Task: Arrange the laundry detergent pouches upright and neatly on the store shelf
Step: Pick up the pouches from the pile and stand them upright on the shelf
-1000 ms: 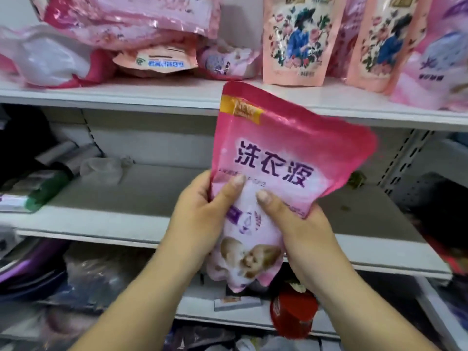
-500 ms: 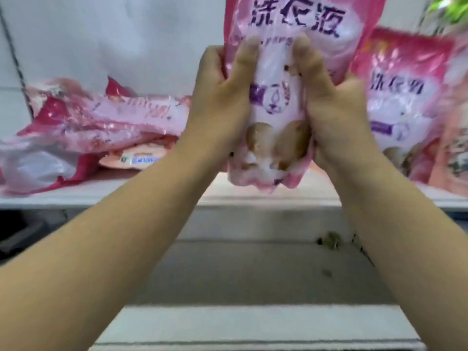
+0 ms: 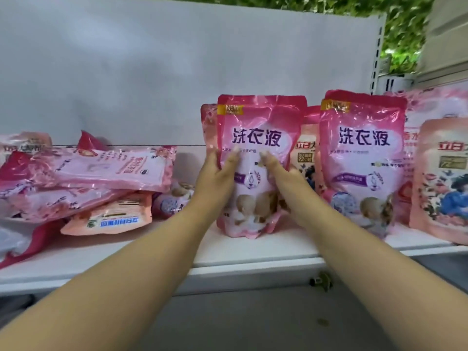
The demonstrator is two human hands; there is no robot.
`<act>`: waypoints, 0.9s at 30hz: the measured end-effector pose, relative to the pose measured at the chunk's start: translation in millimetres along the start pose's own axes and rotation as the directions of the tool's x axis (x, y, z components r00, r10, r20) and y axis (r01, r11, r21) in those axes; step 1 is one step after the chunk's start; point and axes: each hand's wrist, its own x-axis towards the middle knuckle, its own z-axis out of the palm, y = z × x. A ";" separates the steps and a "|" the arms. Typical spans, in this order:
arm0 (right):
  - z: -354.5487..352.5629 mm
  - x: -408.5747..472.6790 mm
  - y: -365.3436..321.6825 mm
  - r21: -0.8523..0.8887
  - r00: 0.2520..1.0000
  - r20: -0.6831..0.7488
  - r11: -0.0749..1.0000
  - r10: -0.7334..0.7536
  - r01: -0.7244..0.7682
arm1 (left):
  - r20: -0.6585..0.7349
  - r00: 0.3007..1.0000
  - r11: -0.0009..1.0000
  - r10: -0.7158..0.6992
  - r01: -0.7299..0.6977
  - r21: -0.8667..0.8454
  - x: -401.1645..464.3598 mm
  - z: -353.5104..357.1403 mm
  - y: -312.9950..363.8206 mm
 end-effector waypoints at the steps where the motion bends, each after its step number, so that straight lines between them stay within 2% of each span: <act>1: -4.3 -1.7 5.8 -0.034 0.996 0.069 0.998 0.061 -0.058 | -0.022 1.000 1.000 -0.007 0.006 -0.022 1.0 -2.5 -1.3; 4: -10.6 -8.2 15.8 -0.164 0.956 0.251 0.980 0.151 -0.112 | -0.057 0.998 0.999 0.033 -0.032 0.016 1.5 -4.5 -0.5; 5: -11.2 -8.2 15.8 -0.188 0.958 0.251 0.978 0.140 -0.093 | -0.059 0.997 0.998 0.049 -0.047 0.040 1.8 -4.5 -0.8; 9: -10.0 -9.0 13.4 -0.450 0.995 0.092 0.893 0.033 0.012 | -0.085 0.990 0.988 0.114 -0.104 0.118 -1.7 -6.6 -2.1; 15: -13.7 -11.7 5.1 -0.391 0.990 0.126 0.914 -0.060 0.105 | -0.152 0.975 0.985 0.163 -0.153 0.081 -6.5 -5.8 -4.3; 18: -13.0 -13.2 9.8 -0.414 0.987 0.156 0.906 -0.029 0.092 | -0.115 0.982 0.986 0.152 -0.143 0.085 -5.0 -6.9 -3.6; 21: -14.6 -11.6 12.2 -0.412 0.994 0.109 0.910 0.009 0.037 | -0.095 0.991 0.993 0.094 -0.087 0.082 -6.8 -5.7 -0.1; 24: -14.1 -15.4 11.2 -0.342 0.995 0.094 0.938 -0.017 0.048 | -0.068 0.995 0.991 0.078 -0.070 0.111 -13.5 -6.0 4.6; 27: -8.7 -24.2 8.4 -0.342 0.995 0.080 0.936 -0.065 0.089 | -0.019 0.997 0.987 0.081 -0.077 0.139 -21.2 -19.7 7.4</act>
